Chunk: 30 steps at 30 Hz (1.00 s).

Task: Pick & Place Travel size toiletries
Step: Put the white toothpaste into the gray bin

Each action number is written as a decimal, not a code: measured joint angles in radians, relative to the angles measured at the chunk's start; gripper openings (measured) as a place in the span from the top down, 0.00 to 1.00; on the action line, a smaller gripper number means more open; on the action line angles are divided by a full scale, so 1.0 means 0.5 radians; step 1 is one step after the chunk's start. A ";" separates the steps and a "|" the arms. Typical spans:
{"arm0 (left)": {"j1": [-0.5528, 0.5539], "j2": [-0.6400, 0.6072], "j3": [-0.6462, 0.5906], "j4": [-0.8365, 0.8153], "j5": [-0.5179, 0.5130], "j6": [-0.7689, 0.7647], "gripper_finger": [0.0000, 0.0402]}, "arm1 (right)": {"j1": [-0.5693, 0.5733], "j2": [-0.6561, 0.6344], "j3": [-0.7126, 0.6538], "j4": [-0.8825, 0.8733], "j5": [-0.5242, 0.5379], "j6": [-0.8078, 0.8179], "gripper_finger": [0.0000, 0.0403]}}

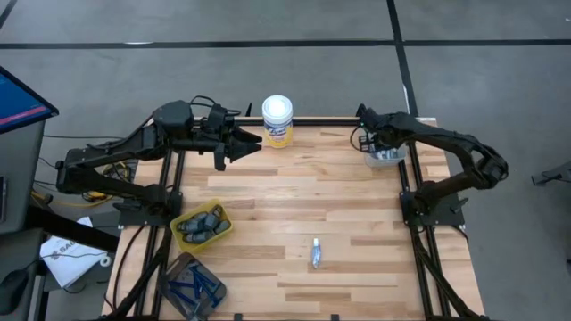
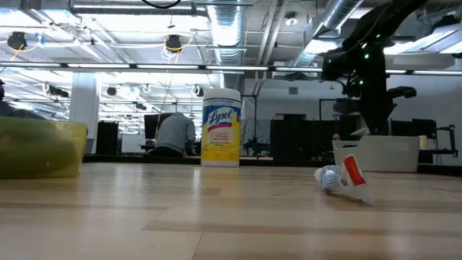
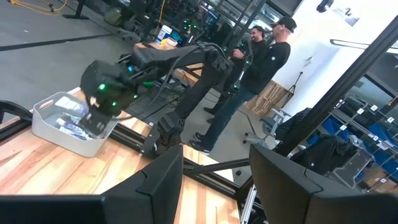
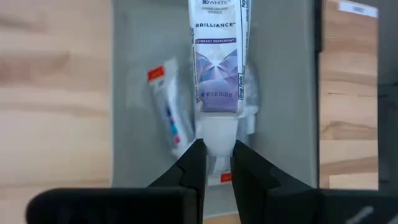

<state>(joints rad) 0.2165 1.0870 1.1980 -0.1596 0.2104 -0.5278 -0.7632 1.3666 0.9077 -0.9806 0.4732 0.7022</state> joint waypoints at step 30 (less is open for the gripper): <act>0.005 -0.150 0.001 0.004 -0.010 0.050 0.55 | 0.166 -0.165 0.313 0.156 -0.686 -0.824 0.28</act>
<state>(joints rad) 0.2188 1.0123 1.1984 -0.1575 0.2052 -0.5028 -0.6800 1.2844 1.0642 -0.9024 0.1301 0.2903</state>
